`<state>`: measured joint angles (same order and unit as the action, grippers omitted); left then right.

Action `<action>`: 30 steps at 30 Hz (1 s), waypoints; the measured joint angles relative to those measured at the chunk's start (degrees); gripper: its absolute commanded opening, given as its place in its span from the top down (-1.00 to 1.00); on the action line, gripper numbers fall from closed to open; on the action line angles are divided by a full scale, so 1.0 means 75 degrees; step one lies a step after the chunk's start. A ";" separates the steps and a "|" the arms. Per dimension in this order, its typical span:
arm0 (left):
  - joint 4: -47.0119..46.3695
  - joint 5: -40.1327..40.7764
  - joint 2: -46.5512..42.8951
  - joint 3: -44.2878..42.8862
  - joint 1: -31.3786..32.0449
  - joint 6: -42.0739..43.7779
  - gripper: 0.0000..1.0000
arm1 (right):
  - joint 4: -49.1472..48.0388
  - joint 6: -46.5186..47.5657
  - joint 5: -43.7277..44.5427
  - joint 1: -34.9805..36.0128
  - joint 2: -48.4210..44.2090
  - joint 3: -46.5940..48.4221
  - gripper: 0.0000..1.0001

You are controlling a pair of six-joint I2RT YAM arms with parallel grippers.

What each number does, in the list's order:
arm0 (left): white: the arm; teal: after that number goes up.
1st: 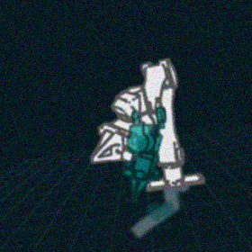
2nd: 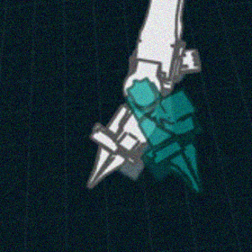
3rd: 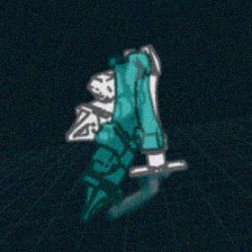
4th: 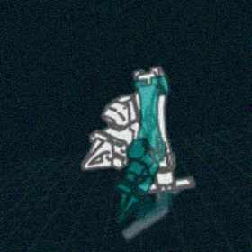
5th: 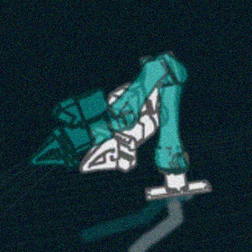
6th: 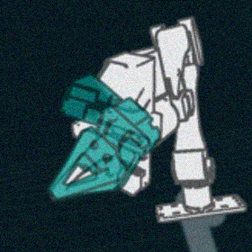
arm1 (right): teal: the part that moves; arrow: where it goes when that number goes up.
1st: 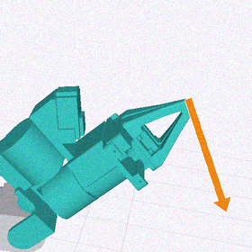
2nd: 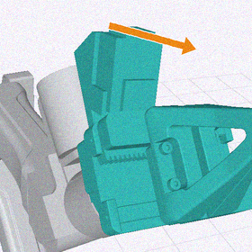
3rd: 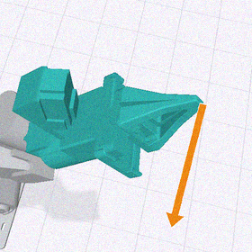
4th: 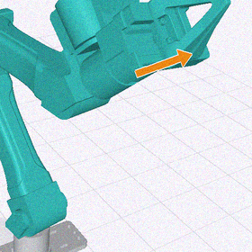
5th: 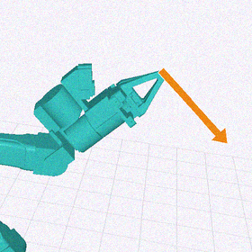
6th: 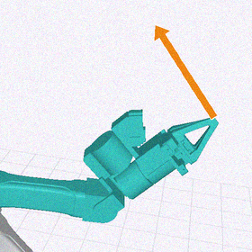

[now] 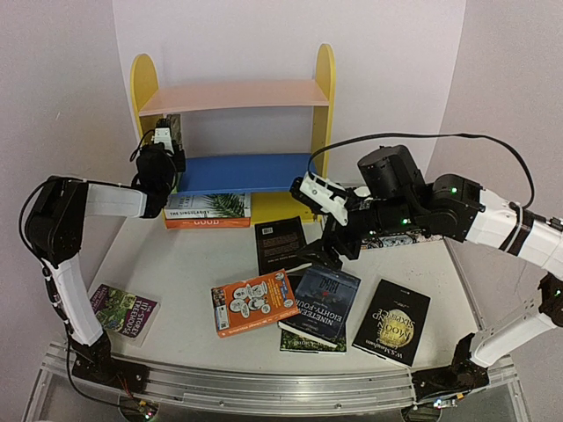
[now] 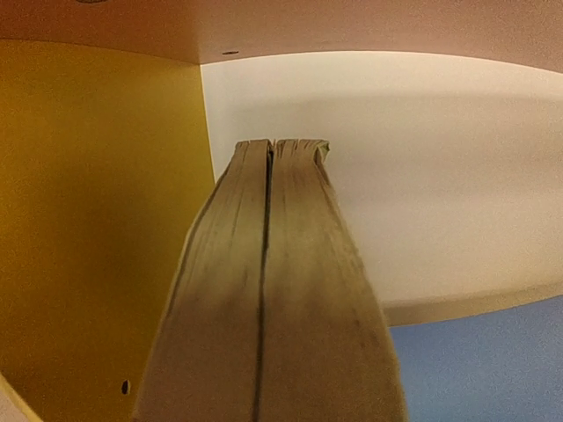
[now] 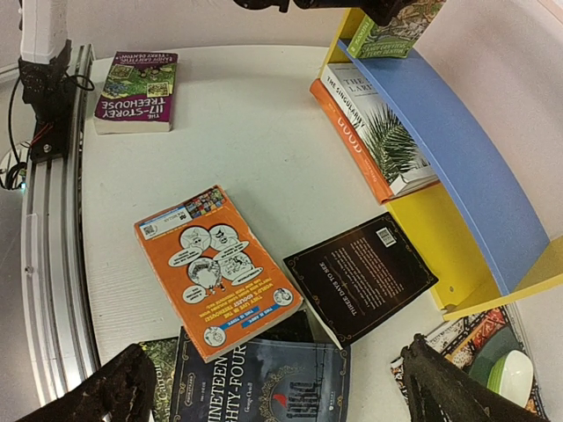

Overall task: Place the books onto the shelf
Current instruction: Place the book on the shelf.

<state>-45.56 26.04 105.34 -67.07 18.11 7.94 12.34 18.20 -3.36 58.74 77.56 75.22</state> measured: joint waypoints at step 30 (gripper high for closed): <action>0.0076 -0.0423 -0.0318 0.0038 -0.0393 -0.0268 0.16 | 0.0000 0.0020 -0.0006 0.0000 0.0038 0.0003 -0.96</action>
<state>-44.99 22.87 102.96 -66.78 15.16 5.93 12.34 18.35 -3.40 58.74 77.84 75.24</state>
